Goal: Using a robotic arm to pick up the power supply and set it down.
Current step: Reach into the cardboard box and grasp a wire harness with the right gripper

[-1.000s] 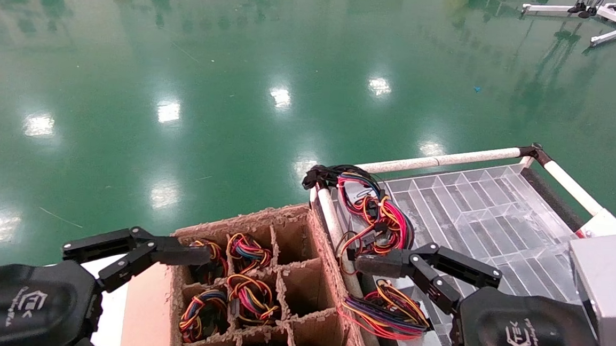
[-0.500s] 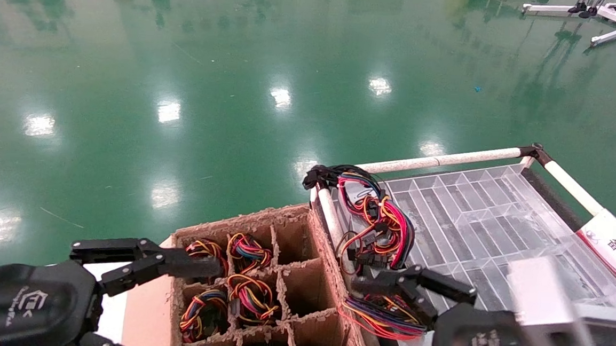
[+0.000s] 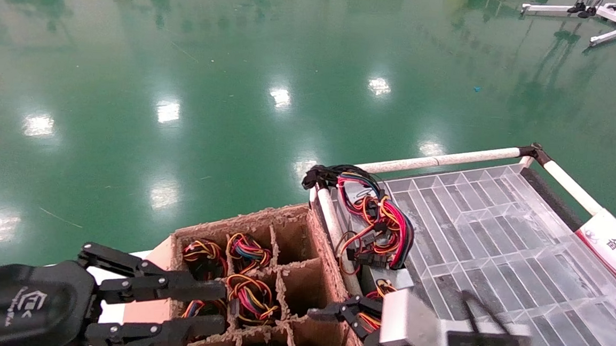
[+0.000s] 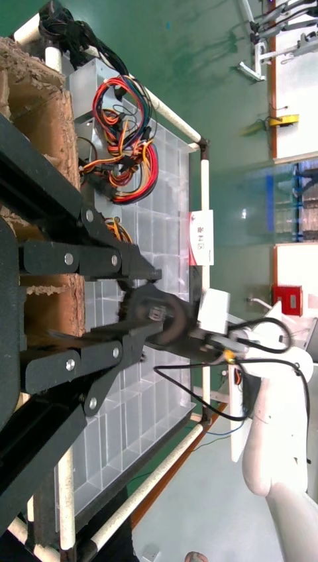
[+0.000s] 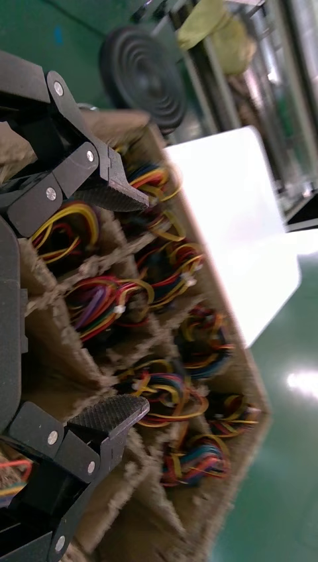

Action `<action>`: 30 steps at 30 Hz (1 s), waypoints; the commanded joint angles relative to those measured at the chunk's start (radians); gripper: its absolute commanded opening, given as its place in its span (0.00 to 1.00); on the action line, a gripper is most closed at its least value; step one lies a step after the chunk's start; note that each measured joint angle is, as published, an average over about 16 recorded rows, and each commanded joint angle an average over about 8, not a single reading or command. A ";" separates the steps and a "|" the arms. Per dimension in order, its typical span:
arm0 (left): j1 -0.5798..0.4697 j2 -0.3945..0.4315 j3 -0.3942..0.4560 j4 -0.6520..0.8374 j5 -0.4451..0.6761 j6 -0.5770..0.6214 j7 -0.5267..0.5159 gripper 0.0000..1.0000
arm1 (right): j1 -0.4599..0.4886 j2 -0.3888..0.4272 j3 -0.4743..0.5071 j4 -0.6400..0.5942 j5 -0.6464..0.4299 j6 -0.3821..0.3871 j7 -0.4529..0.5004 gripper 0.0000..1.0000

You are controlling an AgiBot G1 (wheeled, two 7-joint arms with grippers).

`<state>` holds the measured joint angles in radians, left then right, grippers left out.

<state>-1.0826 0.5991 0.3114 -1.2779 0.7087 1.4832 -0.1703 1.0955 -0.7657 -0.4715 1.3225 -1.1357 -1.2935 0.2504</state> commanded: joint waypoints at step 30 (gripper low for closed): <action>0.000 0.000 0.001 0.000 -0.001 0.000 0.001 1.00 | 0.065 -0.145 -0.133 -0.051 -0.233 0.051 0.056 0.00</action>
<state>-1.0829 0.5986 0.3126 -1.2779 0.7079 1.4827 -0.1697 1.1602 -0.9106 -0.6036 1.2718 -1.3670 -1.2420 0.3058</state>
